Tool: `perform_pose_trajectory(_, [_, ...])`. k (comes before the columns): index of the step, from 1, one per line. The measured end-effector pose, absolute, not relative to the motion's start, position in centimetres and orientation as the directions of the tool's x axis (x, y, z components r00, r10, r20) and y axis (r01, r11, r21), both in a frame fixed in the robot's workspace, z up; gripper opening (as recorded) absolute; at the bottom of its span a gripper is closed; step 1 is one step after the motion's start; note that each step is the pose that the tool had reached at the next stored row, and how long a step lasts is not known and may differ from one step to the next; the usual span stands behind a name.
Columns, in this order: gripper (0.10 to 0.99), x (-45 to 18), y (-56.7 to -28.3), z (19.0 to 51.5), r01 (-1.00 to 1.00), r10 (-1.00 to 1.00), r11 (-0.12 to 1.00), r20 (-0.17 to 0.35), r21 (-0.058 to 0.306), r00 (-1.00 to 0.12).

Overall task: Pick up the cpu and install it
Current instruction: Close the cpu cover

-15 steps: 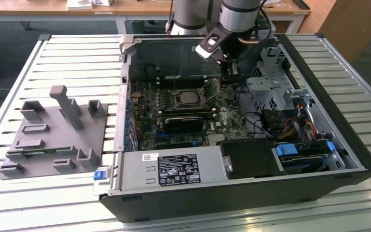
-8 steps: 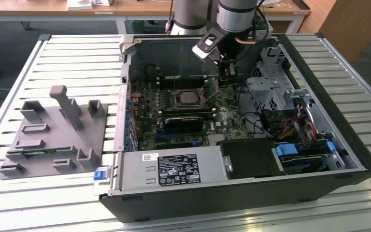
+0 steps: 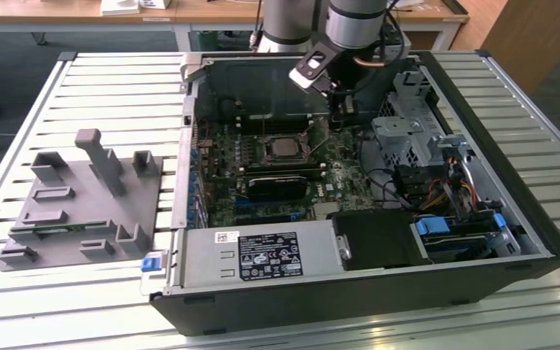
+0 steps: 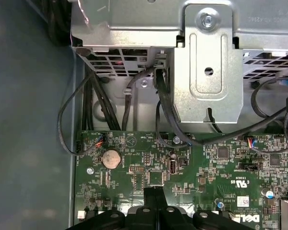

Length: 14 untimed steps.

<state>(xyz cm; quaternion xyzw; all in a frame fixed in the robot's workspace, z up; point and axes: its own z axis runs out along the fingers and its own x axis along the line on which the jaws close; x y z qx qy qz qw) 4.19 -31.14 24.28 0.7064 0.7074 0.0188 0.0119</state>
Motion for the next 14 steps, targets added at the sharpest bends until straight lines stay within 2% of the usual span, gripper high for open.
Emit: perform_pose_trajectory(14, [0.106,3.7,-31.14,24.24,0.999,1.0,0.001,0.01,0.044,-0.002])
